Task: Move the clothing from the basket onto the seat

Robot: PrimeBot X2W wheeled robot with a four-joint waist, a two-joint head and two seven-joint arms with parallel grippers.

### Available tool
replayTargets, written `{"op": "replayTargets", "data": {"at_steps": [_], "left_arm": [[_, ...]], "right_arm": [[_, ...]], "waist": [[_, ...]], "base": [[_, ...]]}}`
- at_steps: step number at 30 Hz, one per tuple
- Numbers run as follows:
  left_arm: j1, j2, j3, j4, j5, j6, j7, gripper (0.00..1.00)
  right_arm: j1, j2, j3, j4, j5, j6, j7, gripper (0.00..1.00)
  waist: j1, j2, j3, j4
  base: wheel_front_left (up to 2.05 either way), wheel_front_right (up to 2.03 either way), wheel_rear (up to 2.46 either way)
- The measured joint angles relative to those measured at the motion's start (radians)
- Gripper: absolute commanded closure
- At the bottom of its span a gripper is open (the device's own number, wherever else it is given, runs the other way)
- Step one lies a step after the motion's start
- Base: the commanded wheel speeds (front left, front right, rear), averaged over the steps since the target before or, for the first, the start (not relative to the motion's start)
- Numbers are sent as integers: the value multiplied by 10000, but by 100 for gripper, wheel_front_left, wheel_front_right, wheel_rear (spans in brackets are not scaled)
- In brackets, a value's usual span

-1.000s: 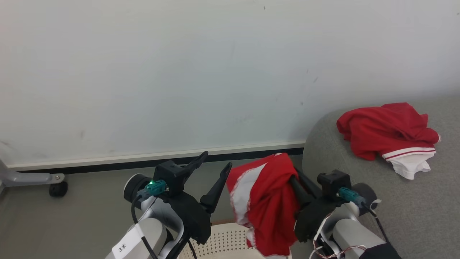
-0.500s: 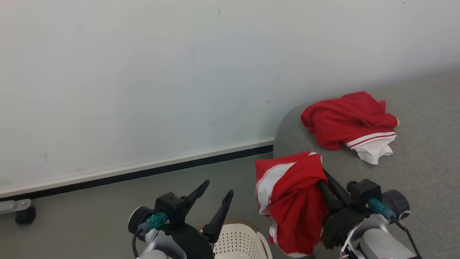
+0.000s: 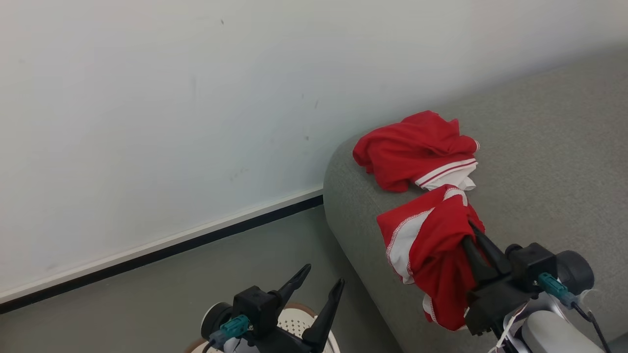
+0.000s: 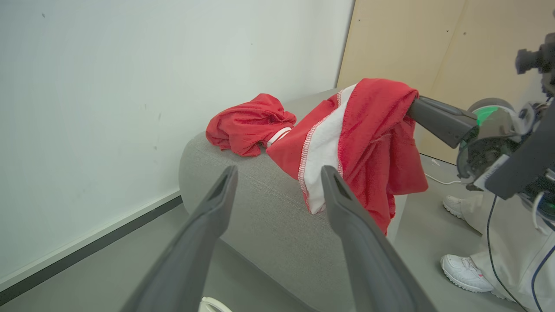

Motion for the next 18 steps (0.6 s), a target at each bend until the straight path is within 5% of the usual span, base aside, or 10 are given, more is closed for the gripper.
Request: {"op": "replayTargets", "data": {"at_steps": [14,18], "left_arm": [[7,-21,-184,-405,259,213,-75,0],[-66,88,-221,-619,347,221,-61,0]], "right_arm": [[-1510,-784,-1308,-587,176,-88,194,100],[-2757,-809,-1678,-199,516,238,474,100]], "waist": [[1,1,860,-507],[0,1,1250,-459]], "base": [[0,0,0],[0,0,0]]}}
